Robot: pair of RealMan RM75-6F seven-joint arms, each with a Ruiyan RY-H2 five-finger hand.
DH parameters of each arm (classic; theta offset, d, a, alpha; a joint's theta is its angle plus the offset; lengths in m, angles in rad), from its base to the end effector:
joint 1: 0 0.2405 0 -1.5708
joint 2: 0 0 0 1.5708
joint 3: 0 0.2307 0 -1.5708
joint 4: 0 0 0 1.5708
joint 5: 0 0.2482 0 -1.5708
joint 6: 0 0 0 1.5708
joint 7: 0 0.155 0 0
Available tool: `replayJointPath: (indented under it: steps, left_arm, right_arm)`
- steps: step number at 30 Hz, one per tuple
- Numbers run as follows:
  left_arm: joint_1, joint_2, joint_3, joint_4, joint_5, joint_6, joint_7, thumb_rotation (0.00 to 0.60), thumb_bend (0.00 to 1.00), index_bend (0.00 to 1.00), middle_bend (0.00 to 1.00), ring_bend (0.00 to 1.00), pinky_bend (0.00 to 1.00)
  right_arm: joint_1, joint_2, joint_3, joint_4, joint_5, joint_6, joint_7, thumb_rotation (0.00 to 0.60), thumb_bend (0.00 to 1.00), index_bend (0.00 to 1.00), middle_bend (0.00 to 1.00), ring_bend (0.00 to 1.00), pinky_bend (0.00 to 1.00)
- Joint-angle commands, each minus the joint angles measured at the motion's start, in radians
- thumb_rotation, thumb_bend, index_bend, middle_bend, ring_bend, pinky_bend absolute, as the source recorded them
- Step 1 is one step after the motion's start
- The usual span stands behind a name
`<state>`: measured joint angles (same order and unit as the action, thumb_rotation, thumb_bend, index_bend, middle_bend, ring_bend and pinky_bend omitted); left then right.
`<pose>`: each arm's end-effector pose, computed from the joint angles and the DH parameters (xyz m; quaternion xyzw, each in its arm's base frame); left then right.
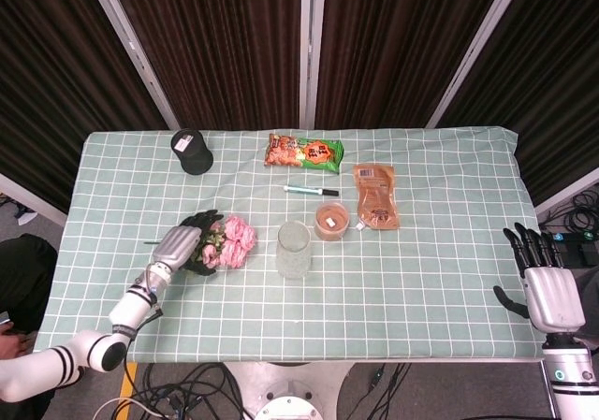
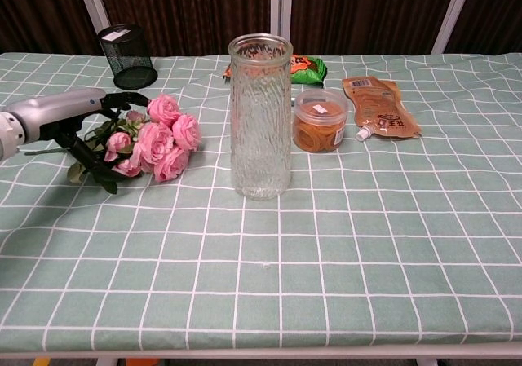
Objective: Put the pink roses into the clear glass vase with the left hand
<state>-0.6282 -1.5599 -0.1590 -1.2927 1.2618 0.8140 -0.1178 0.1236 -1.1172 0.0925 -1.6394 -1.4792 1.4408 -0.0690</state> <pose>-0.2017 0.3424 -0.0660 -0.6874 -0.5161 -0.3634 0.3591 -0.2902 -0.2146 0.1120 0.6047 -0.3689 0.3860 0.5909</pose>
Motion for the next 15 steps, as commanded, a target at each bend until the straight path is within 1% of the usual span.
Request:
replayJointPath:
  steps: [1,5,8,10,11,12,15]
  left_arm:
    - [-0.011,-0.005,0.001,0.009,-0.015,-0.024,-0.013,0.6,0.05,0.07,0.0,0.0,0.12]
    - [-0.023,-0.011,0.011,0.022,-0.031,-0.057,-0.008,0.6,0.05,0.08,0.01,0.0,0.14]
    - [-0.023,-0.027,0.005,0.037,-0.047,-0.046,-0.007,0.6,0.07,0.1,0.03,0.0,0.16]
    - [-0.014,-0.043,-0.005,0.044,-0.053,-0.012,-0.009,0.6,0.09,0.14,0.07,0.03,0.18]
    - [-0.011,-0.049,-0.006,0.047,-0.053,-0.002,-0.008,0.6,0.11,0.17,0.1,0.06,0.2]
    - [-0.01,-0.052,-0.006,0.049,-0.053,0.005,-0.006,0.6,0.12,0.2,0.14,0.1,0.22]
    - [-0.008,-0.059,0.0,0.056,-0.051,0.012,0.003,0.6,0.14,0.24,0.2,0.15,0.27]
  right_arm:
    - [0.0,0.001,0.0,0.0,0.002,-0.001,-0.001,0.6,0.13,0.0,0.0,0.0,0.0]
    - [-0.002,0.006,0.0,-0.003,0.001,0.005,-0.004,0.6,0.13,0.0,0.0,0.0,0.0]
    - [-0.007,0.011,-0.001,-0.008,-0.003,0.017,-0.003,0.6,0.13,0.0,0.0,0.0,0.0]
    - [-0.011,0.013,-0.002,-0.008,-0.002,0.022,-0.003,0.6,0.13,0.0,0.0,0.0,0.0]
    - [-0.012,0.013,-0.002,-0.008,0.001,0.021,-0.002,0.6,0.13,0.0,0.0,0.0,0.0]
    - [-0.013,0.013,-0.002,-0.008,0.004,0.02,0.0,0.6,0.13,0.0,0.0,0.0,0.0]
    - [-0.013,0.011,-0.003,-0.002,0.009,0.015,0.005,0.6,0.13,0.0,0.0,0.0,0.0]
